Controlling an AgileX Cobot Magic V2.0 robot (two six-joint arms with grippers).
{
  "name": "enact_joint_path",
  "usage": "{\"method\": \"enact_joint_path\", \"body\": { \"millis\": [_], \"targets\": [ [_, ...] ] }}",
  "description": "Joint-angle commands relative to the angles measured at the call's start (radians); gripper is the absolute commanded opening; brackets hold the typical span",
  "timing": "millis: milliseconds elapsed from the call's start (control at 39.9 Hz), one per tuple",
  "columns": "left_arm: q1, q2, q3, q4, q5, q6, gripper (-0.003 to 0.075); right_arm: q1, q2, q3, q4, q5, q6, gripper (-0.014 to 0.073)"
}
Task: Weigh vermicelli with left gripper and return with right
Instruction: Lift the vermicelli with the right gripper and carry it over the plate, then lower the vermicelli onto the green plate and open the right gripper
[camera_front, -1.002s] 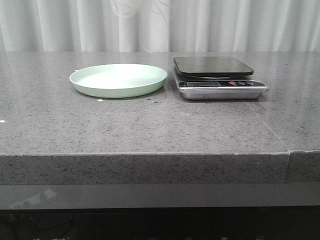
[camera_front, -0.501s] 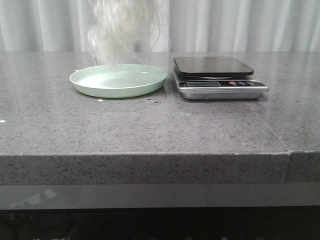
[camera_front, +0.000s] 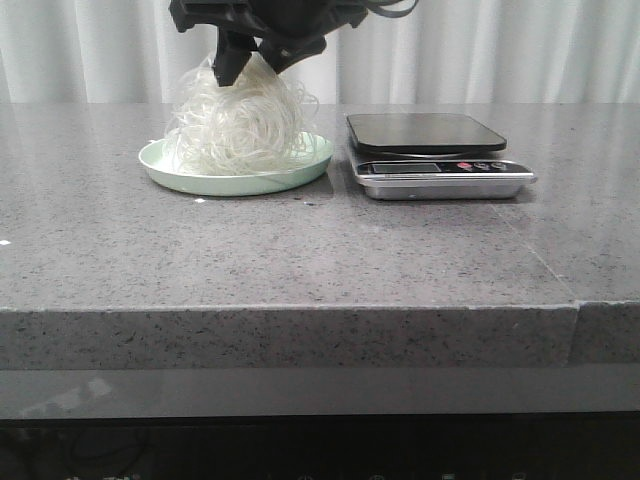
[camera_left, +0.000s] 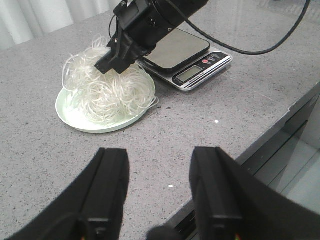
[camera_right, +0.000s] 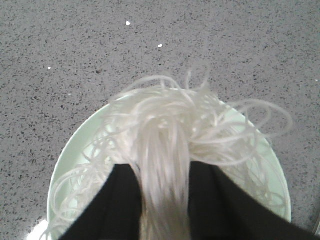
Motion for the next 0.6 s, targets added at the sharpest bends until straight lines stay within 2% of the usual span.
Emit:
{"method": "enact_joint_path", "body": {
  "millis": [0, 250, 576],
  "targets": [
    [-0.004, 0.002, -0.026, -0.006, -0.081, -0.005, 0.0388, -0.001, -0.074, -0.041, -0.001, -0.048, -0.005, 0.0483],
    [-0.004, 0.002, -0.026, -0.006, -0.081, -0.005, 0.0388, -0.002, -0.184, -0.042, -0.026, 0.0, -0.005, 0.0496],
    [-0.004, 0.002, -0.026, -0.006, -0.081, -0.005, 0.0388, -0.002, -0.422, -0.02, -0.037, 0.212, 0.035, 0.0496]
  ]
}}
